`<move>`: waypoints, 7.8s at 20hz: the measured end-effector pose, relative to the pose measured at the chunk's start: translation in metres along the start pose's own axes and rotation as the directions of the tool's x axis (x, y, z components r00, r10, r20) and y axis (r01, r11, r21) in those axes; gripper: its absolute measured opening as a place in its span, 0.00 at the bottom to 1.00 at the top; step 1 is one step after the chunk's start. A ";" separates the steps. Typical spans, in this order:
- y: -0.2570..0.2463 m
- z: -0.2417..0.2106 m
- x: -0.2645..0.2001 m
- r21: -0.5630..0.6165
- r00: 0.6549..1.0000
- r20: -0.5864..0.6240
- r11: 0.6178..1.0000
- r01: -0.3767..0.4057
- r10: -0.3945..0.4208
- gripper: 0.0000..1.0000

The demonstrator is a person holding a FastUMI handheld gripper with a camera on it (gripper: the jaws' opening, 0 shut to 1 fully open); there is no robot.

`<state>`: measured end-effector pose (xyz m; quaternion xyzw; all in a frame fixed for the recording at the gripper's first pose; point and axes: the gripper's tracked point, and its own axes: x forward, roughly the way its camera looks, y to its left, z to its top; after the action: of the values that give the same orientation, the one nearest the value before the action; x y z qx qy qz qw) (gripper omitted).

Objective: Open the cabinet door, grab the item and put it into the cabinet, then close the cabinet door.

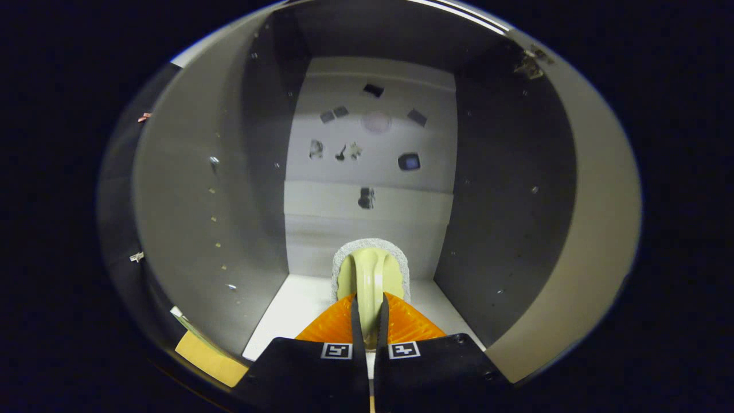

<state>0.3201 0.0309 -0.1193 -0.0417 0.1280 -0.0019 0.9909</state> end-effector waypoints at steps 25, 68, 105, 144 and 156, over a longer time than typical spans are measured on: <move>0.009 -0.057 0.100 0.078 0.995 -0.096 0.997 -0.028 0.036 0.29; -0.241 -0.020 -0.438 0.274 0.929 0.219 0.932 0.236 -0.299 0.98; -0.040 -0.017 -0.355 0.154 0.974 0.216 0.983 -0.096 0.062 0.97; -0.028 0.006 -0.321 0.082 0.951 0.296 0.990 -0.115 0.086 0.98; -0.025 0.000 -0.321 0.070 0.958 0.272 0.991 -0.115 0.092 0.98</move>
<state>0.0101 0.0103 -0.0363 0.0072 -0.0053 0.0501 0.9987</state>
